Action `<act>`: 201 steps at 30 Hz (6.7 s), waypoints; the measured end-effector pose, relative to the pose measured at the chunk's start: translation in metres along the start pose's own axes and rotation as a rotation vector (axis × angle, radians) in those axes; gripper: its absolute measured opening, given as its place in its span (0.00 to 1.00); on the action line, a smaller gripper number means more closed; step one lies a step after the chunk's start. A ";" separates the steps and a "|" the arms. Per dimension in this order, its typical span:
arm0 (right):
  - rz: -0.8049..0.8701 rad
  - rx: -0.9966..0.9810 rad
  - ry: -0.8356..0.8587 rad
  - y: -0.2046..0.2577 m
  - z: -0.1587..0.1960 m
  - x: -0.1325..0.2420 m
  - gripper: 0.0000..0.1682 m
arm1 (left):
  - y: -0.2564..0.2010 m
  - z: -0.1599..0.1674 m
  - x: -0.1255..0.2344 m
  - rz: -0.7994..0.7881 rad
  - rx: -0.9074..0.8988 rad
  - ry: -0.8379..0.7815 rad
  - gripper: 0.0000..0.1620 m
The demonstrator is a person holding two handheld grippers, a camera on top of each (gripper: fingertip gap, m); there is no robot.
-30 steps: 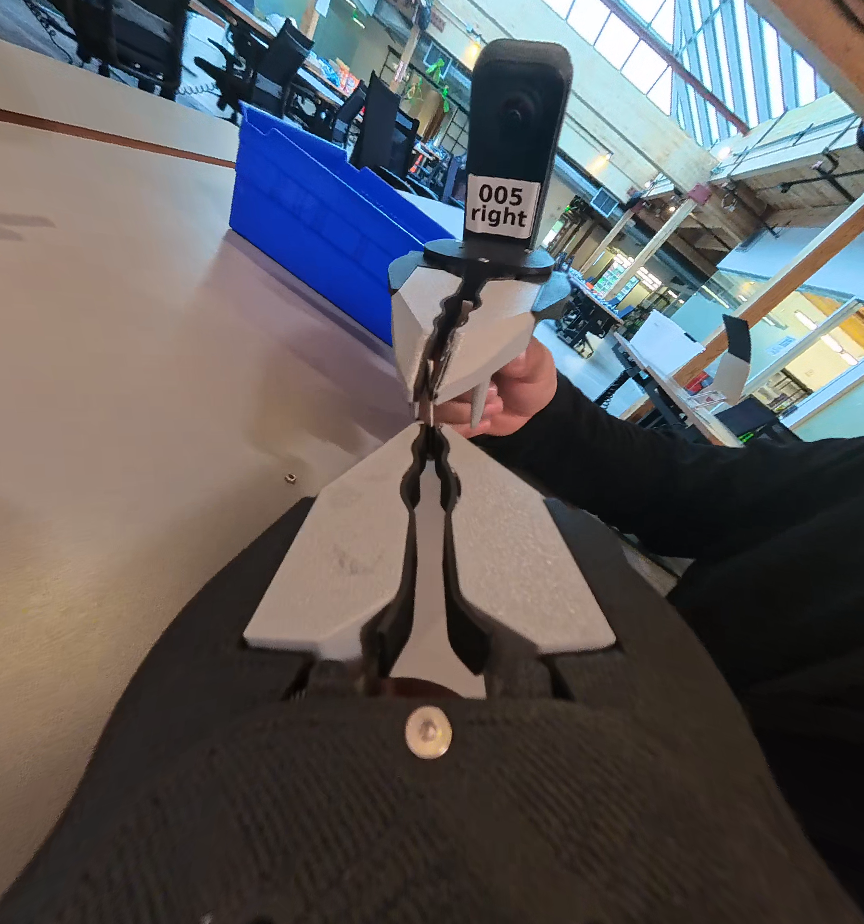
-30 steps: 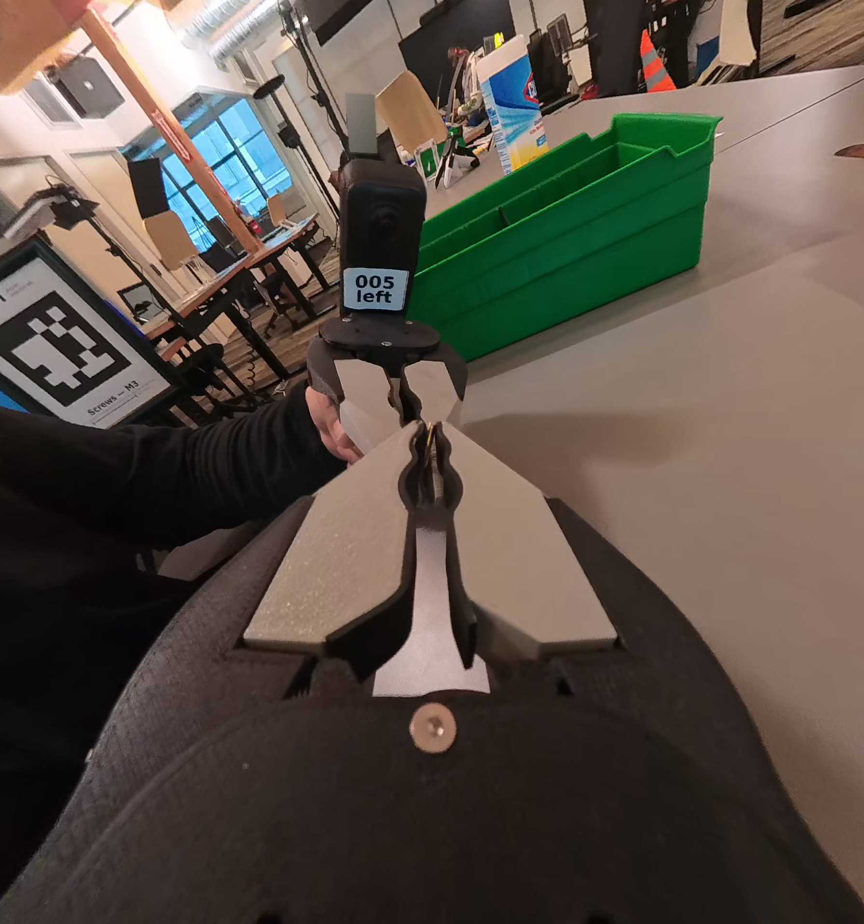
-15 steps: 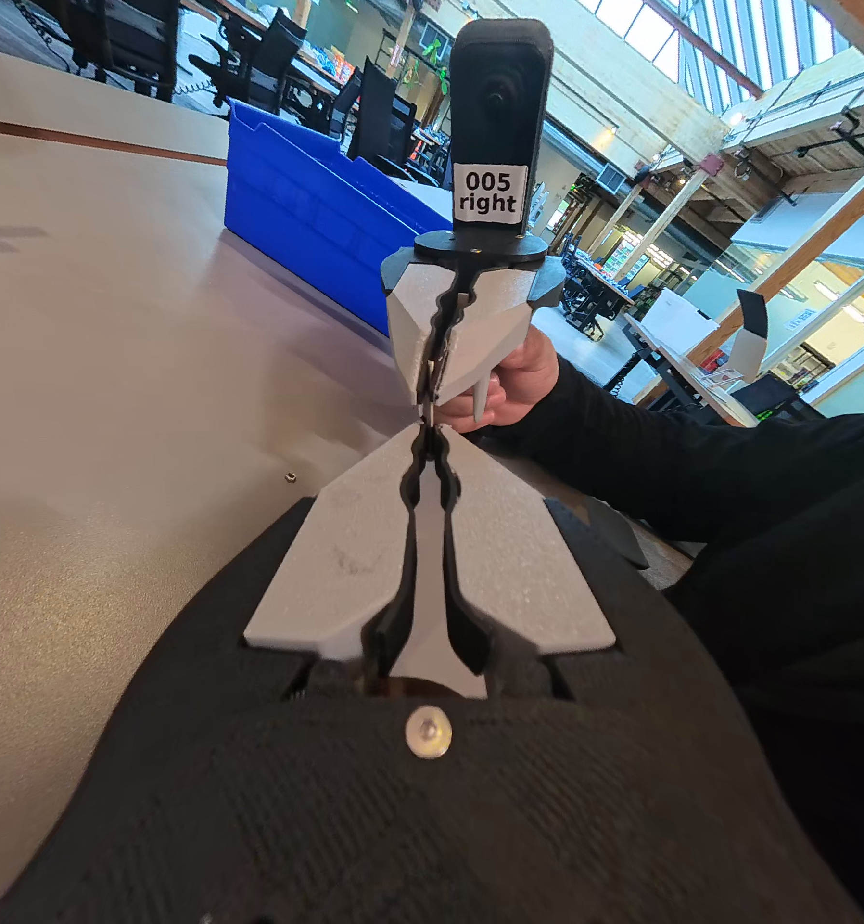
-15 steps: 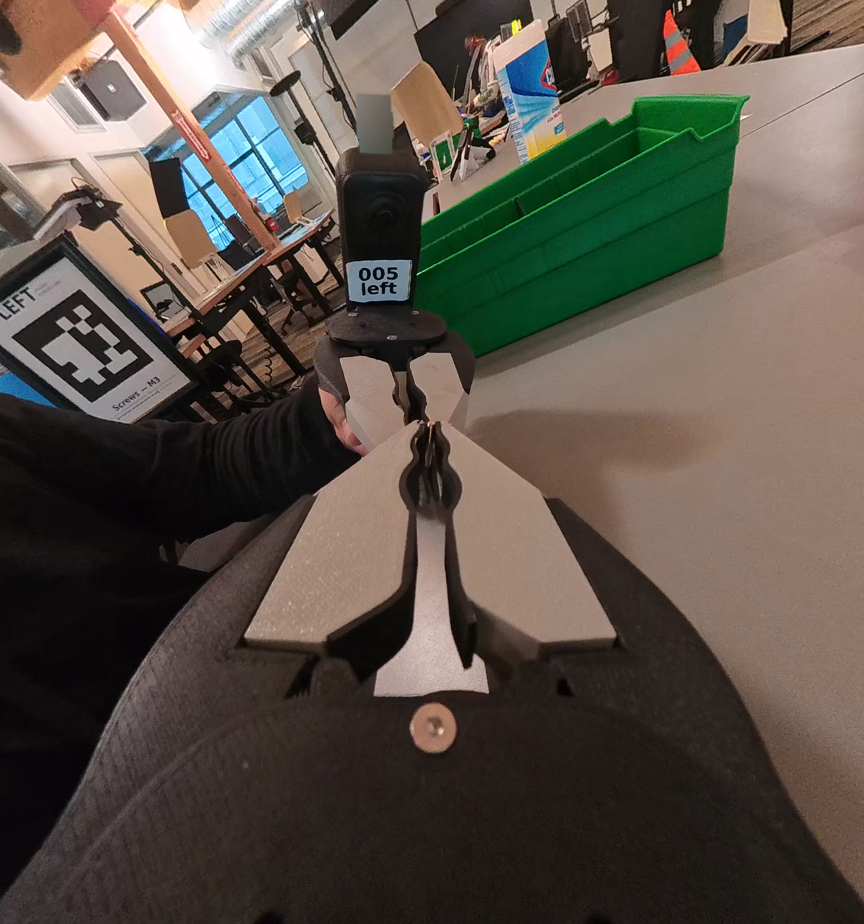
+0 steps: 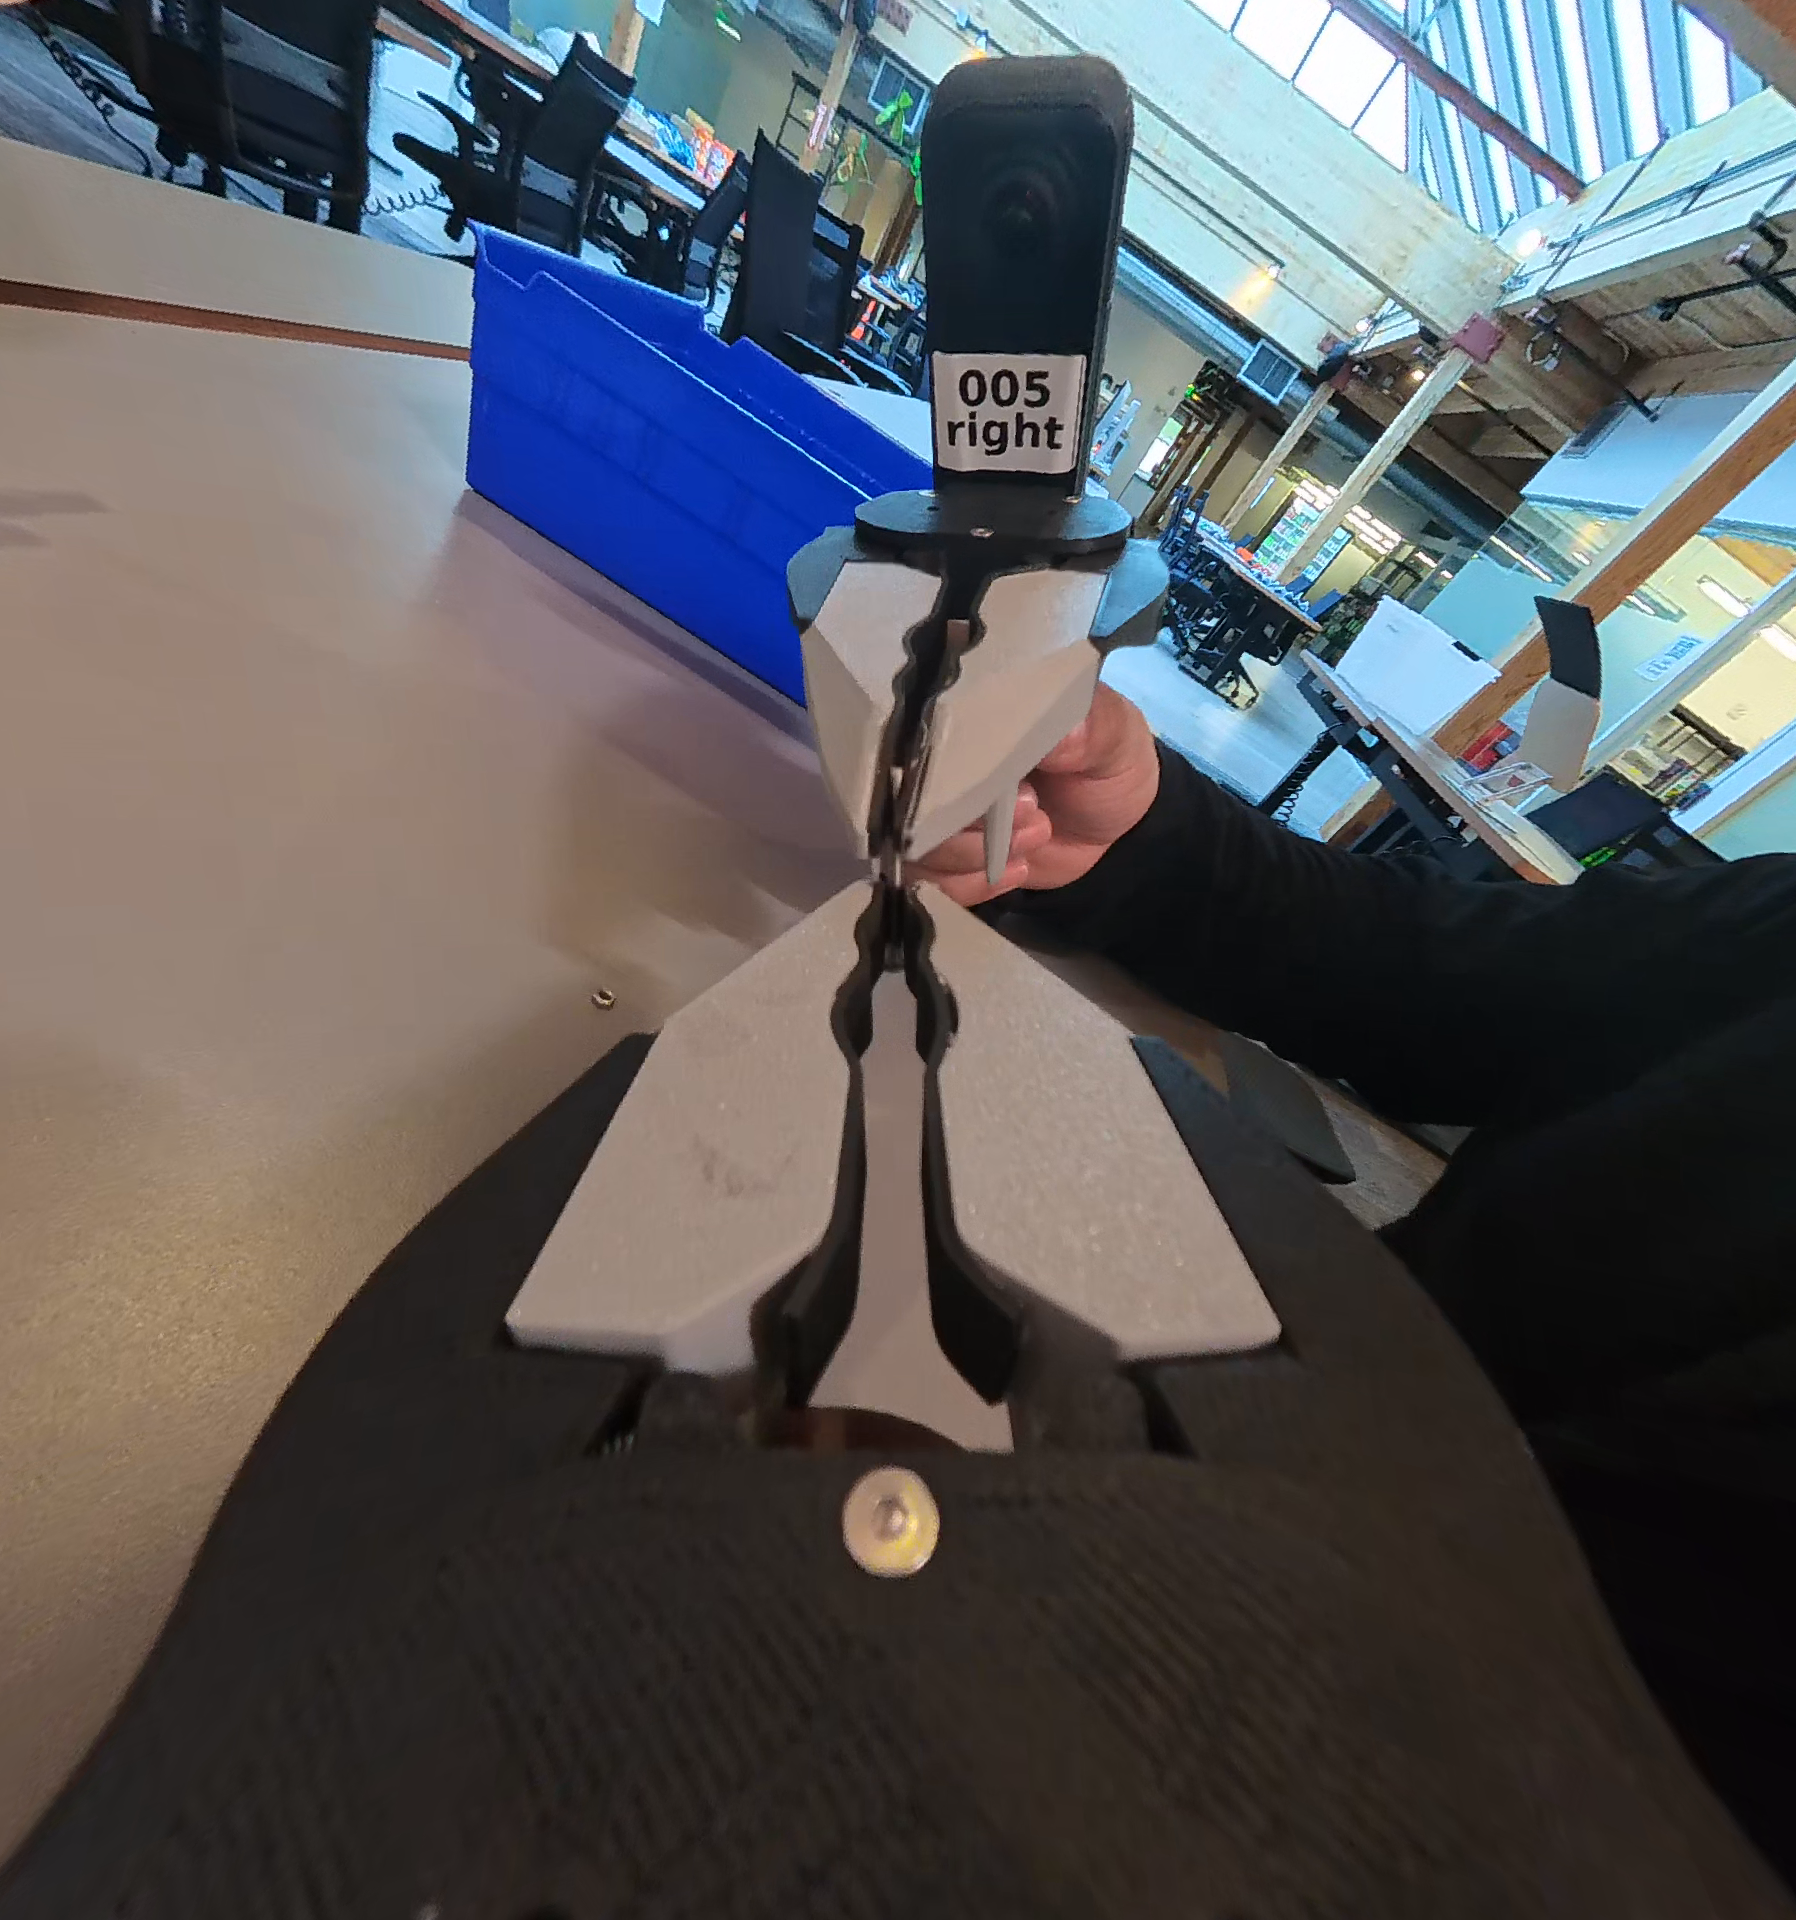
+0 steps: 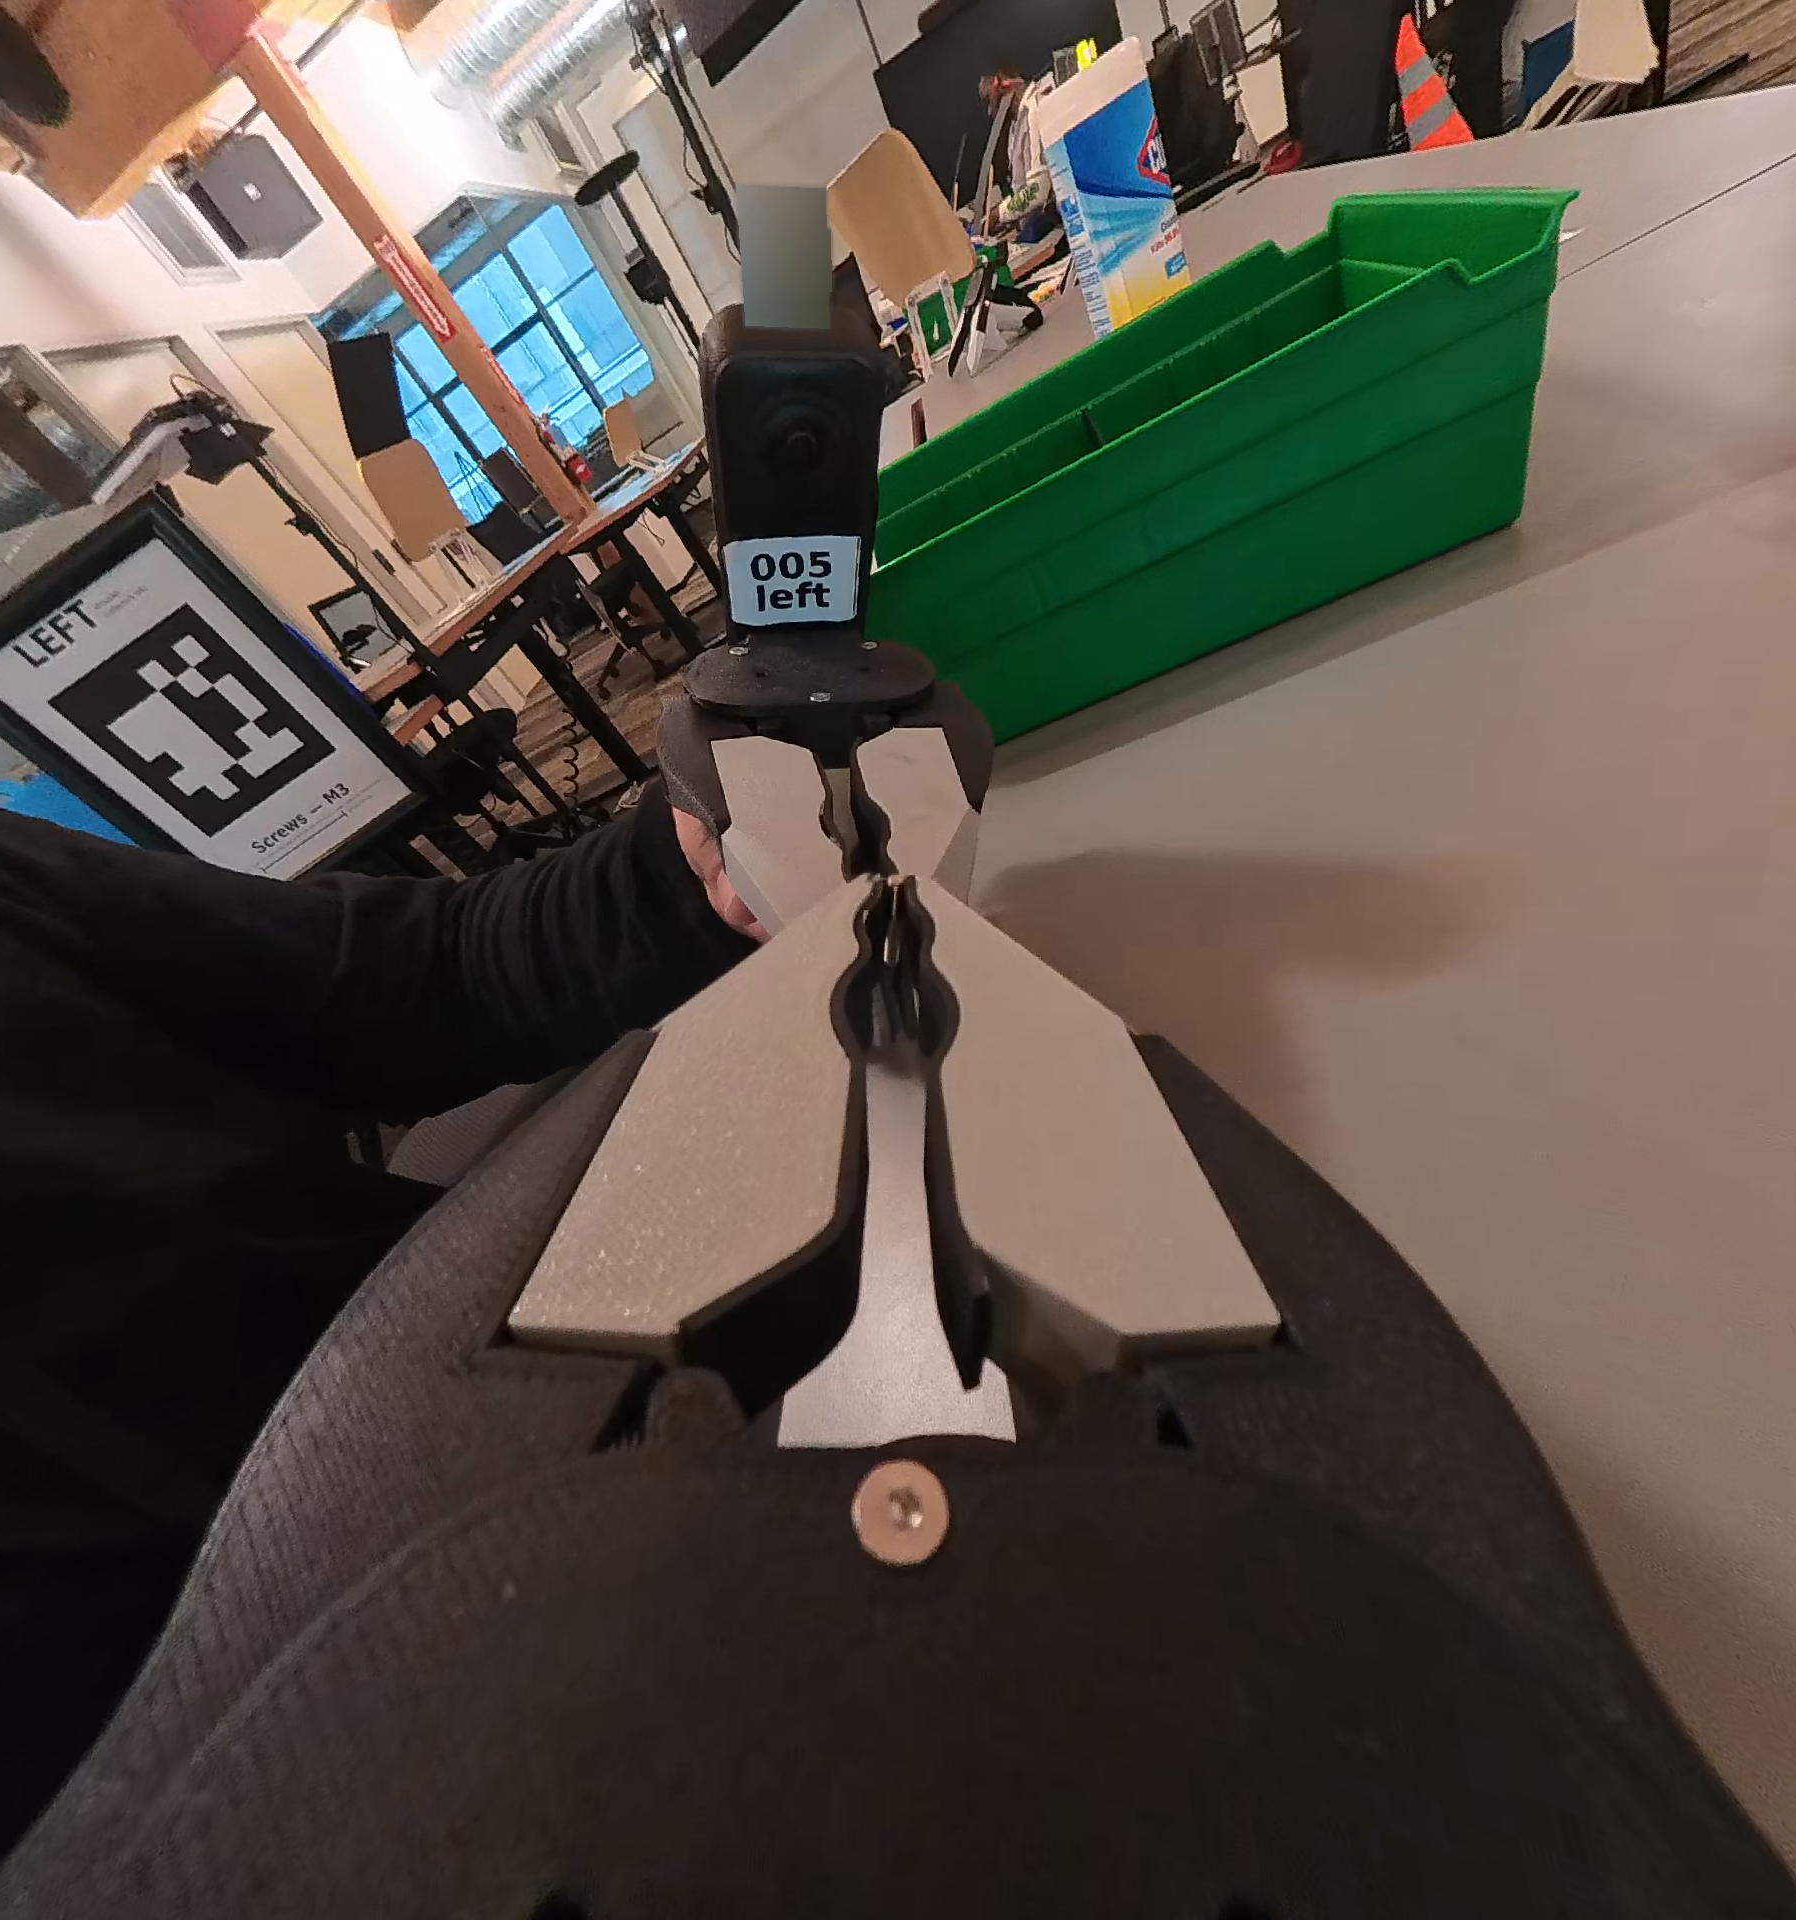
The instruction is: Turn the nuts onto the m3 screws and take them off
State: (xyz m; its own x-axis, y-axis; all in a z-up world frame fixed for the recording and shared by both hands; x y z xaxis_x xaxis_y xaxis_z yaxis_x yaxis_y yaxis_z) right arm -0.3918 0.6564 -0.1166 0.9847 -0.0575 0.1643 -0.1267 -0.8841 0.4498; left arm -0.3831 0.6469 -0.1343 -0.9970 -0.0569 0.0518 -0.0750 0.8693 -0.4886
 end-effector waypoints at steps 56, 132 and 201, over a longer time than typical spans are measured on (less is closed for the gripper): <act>0.106 0.150 0.031 0.002 -0.004 0.005 0.00 | -0.002 0.002 -0.003 0.011 -0.079 -0.002 0.00; 0.306 0.471 0.539 -0.083 0.073 0.030 0.07 | -0.008 -0.019 0.011 0.082 -0.467 -0.087 0.00; -0.006 0.342 0.316 0.007 -0.034 0.024 0.00 | 0.005 -0.007 0.000 -0.025 -0.459 0.036 0.00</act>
State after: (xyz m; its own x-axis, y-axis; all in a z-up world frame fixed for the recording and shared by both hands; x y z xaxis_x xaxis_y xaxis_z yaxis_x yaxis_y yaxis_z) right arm -0.3730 0.6643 -0.0799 0.8939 0.0454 0.4460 -0.0221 -0.9892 0.1449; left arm -0.3830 0.6549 -0.1302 -0.9932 -0.0711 0.0926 -0.0760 0.9958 -0.0505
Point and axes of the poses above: each gripper's, where its closed fingertips meet, x back along the fingers, z out of its underside, y = z × x across the jaws, the point moved 1 cm from there along x, back along the fingers, and after that the axes turned 5 degrees about z, right-handed, at the moved point
